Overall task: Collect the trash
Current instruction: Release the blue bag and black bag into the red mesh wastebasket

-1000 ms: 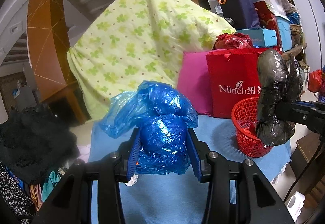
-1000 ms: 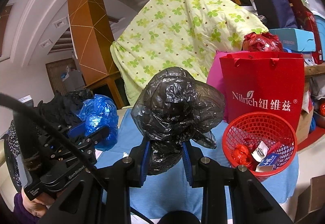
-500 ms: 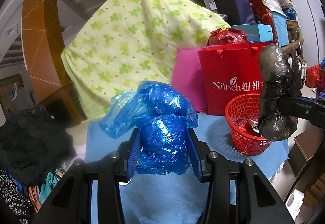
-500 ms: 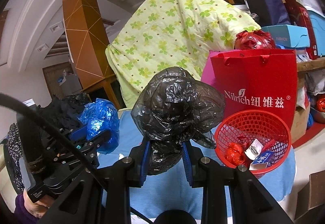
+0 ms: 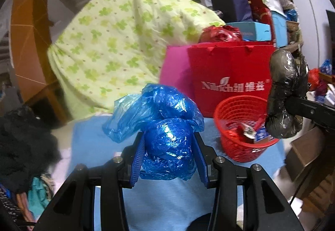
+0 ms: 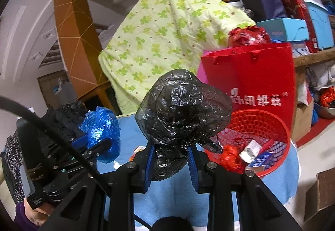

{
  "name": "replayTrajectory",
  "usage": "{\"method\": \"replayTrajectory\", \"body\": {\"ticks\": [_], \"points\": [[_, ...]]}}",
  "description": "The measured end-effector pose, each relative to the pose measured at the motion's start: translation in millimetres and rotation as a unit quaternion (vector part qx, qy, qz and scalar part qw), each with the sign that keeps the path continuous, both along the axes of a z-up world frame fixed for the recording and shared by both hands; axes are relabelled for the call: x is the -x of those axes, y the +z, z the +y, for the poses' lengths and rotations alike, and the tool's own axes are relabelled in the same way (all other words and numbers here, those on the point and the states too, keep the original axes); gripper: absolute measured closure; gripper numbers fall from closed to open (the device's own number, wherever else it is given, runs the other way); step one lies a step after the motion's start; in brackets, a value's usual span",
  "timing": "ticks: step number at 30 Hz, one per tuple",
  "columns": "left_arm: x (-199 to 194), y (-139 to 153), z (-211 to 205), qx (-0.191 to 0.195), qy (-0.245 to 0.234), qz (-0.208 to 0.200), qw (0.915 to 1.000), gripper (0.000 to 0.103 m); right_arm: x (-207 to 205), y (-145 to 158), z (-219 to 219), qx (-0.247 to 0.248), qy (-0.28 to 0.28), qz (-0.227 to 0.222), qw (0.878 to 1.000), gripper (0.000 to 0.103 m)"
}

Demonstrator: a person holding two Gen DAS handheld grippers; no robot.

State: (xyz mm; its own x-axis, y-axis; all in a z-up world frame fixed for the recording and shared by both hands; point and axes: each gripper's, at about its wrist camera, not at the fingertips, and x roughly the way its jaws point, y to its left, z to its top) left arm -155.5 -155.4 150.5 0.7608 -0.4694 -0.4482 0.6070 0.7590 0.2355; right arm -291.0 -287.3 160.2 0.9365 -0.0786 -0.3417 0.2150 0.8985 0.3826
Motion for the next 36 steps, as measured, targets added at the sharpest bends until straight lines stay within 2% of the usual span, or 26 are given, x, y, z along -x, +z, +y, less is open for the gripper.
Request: {"method": "replayTrajectory", "body": {"ticks": [6, 12, 17, 21, 23, 24, 25, 28, 32, 36], "points": [[-10.3, -6.1, -36.6, 0.019, -0.062, 0.048, 0.9967, 0.056, 10.7, -11.9, -43.1, -0.003, -0.059, 0.012, 0.998, 0.072], [-28.5, -11.6, -99.0, 0.034, -0.132, 0.099, 0.9857, 0.055, 8.9, -25.3, -95.7, -0.017, -0.103, 0.033, 0.994, 0.071], [-47.3, -25.4, -153.3, 0.038, -0.173, 0.142, 0.9738, 0.050, -8.9, -46.8, -134.9, -0.053, -0.108, 0.049, 0.992, 0.070], [-57.7, -38.5, -178.0, 0.021, -0.166, 0.143, 0.9755, 0.040, -31.5, -71.2, -165.1, -0.106, -0.091, 0.050, 0.989, 0.069], [-61.2, -43.4, -172.8, 0.030, -0.162, 0.152, 0.9746, 0.037, -40.2, -79.3, -171.2, -0.126, -0.078, 0.048, 0.988, 0.062], [-63.0, -45.6, -167.8, 0.036, -0.163, 0.157, 0.9734, 0.033, -42.6, -82.7, -173.3, -0.135, -0.078, 0.046, 0.987, 0.043], [-63.9, -47.8, -161.1, 0.038, -0.162, 0.157, 0.9736, 0.032, -41.8, -84.1, -173.3, -0.137, -0.080, 0.039, 0.987, 0.028], [-67.4, -53.7, -138.7, 0.039, -0.149, 0.156, 0.9756, 0.032, -34.2, -81.6, -164.9, -0.126, -0.083, 0.012, 0.988, 0.028], [-73.0, -70.0, -86.2, 0.040, -0.120, 0.156, 0.9796, 0.032, -19.2, -69.4, -146.0, -0.110, -0.079, -0.014, 0.991, 0.028], [-88.2, -102.0, -8.2, 0.042, -0.045, 0.169, 0.9837, 0.032, -16.8, -46.9, -116.7, -0.070, -0.054, -0.023, 0.996, 0.028]]}}
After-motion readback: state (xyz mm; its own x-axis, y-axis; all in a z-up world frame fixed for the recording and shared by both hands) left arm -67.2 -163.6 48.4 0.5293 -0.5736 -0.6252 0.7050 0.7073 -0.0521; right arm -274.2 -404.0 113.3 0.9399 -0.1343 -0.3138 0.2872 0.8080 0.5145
